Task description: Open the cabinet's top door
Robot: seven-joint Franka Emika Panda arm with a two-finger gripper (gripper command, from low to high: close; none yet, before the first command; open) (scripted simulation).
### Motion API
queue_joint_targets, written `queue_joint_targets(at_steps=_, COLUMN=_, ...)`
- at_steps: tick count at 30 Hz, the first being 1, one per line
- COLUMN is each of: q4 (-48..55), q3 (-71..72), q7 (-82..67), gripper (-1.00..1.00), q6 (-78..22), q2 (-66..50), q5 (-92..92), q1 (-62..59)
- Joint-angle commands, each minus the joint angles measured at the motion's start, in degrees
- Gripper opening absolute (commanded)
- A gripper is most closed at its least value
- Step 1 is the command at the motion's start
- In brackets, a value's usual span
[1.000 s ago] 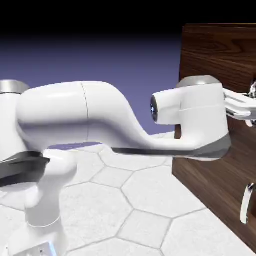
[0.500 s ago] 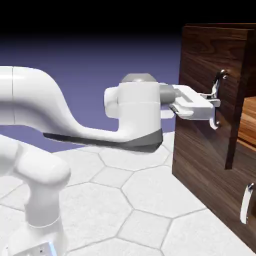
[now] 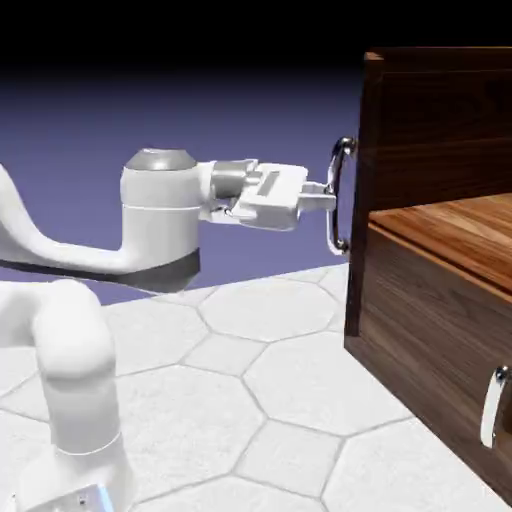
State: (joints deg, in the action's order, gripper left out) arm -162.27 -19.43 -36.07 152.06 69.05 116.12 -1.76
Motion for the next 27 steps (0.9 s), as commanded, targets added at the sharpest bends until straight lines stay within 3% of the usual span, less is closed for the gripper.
queue_joint_targets(at_steps=1, q4=-1.09, q3=1.63, q7=-1.23, gripper=-1.00, q6=-0.50, q2=1.40, q5=-2.56, q1=-0.99)
queue_joint_targets(at_steps=15, q4=-10.66, q3=24.76, q7=-17.29, gripper=-1.00, q6=-16.85, q2=19.79, q5=-37.43, q1=-0.95)
queue_joint_targets(at_steps=27, q4=-6.88, q3=49.68, q7=-20.52, gripper=-1.00, q6=-38.20, q2=22.19, q5=-61.68, q1=5.63)
